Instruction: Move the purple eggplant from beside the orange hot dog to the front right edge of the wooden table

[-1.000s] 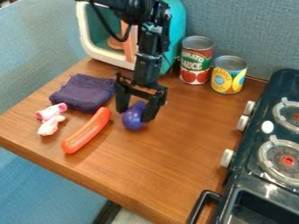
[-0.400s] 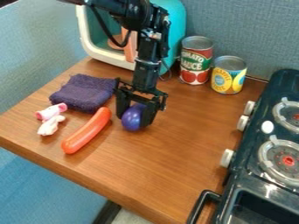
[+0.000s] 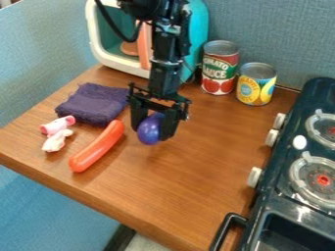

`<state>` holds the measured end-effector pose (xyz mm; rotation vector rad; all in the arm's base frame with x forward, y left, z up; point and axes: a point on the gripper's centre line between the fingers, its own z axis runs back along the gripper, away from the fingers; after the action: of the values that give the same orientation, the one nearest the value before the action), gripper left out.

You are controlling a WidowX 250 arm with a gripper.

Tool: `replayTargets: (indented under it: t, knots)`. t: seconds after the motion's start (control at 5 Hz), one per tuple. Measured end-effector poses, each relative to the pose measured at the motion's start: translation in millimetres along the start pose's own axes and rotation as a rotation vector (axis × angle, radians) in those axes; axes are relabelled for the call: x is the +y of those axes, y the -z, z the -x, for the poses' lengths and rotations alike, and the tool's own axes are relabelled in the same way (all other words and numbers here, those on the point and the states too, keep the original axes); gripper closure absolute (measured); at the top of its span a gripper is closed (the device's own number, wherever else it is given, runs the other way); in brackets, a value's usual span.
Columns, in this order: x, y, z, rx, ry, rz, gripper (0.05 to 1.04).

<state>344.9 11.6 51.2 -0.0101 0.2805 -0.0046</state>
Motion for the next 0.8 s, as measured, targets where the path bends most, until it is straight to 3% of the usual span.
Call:
replayTargets:
  t: [0.2, 0.4, 0.6, 0.8]
  knots:
    - [-28.8, 10.3, 23.1, 0.044, 0.114, 0.001, 0.253]
    - [-46.3, 34.1, 41.8, 0.104, 0.178, -0.022, 0.253]
    - [-68.5, 47.0, 50.6, 0.109, 0.268, -0.044, 0.253]
    - [-73.4, 49.1, 52.3, 0.110, 0.278, -0.051, 0.253]
